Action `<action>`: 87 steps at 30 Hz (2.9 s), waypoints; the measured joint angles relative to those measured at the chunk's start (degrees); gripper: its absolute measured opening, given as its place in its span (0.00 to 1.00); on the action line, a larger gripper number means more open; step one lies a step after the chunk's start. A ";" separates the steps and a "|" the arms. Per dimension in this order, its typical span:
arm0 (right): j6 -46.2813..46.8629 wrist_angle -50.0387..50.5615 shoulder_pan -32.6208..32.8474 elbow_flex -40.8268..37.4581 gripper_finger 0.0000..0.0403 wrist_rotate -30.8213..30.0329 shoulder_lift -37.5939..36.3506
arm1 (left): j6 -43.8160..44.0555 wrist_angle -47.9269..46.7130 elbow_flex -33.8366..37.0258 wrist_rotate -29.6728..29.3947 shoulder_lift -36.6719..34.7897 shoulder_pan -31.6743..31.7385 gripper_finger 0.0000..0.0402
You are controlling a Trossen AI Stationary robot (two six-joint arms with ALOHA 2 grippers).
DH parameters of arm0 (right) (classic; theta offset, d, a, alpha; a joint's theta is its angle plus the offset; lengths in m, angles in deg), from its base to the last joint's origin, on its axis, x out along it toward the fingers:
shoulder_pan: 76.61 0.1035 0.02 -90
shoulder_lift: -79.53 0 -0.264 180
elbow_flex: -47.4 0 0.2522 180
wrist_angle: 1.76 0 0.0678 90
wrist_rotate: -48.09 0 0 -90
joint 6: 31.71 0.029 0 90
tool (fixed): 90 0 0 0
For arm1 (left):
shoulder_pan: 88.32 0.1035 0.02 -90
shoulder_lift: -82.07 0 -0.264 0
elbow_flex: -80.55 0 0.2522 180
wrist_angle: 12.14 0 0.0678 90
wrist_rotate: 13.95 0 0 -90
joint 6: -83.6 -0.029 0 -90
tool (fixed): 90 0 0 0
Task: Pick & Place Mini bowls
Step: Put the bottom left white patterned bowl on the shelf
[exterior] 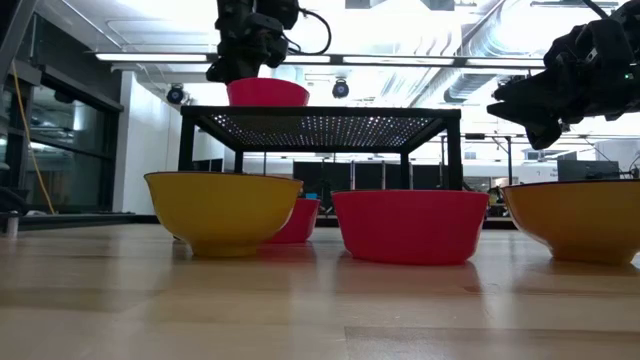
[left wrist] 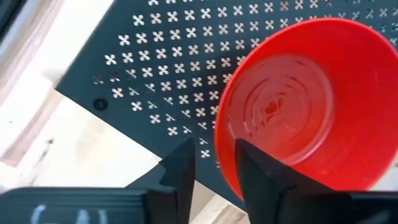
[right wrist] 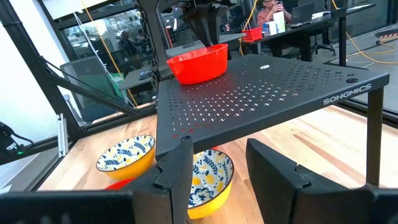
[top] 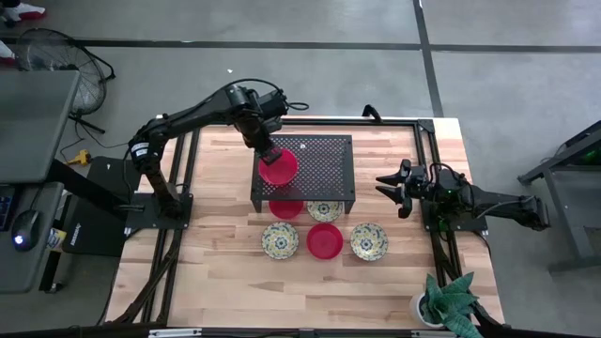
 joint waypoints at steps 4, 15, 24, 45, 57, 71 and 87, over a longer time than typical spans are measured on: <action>-0.01 0.00 -0.01 0.00 0.34 0.02 0.00 | -0.26 -0.01 0.00 -0.91 0.00 -0.01 0.32; 0.02 0.00 -0.02 0.00 0.34 0.02 0.00 | -3.18 -0.02 0.00 -2.20 -0.22 -0.02 0.33; 0.00 0.00 -0.01 0.00 0.34 -0.01 -0.01 | -6.22 -0.99 0.00 -5.36 -3.78 -0.09 0.33; 0.00 0.00 0.00 0.00 0.34 0.01 0.00 | -29.92 1.57 0.11 0.71 -11.62 -12.76 0.33; -0.01 0.00 -0.02 0.00 0.34 0.02 0.00 | -24.79 1.73 -0.02 -0.05 -12.12 -28.87 0.33; -0.01 0.00 0.01 0.01 0.34 0.02 0.00 | -20.04 2.55 0.09 -8.12 -8.96 -41.72 0.33; -0.01 0.00 0.01 0.01 0.34 0.02 0.00 | -21.48 1.69 0.09 -14.37 -8.96 -50.23 0.33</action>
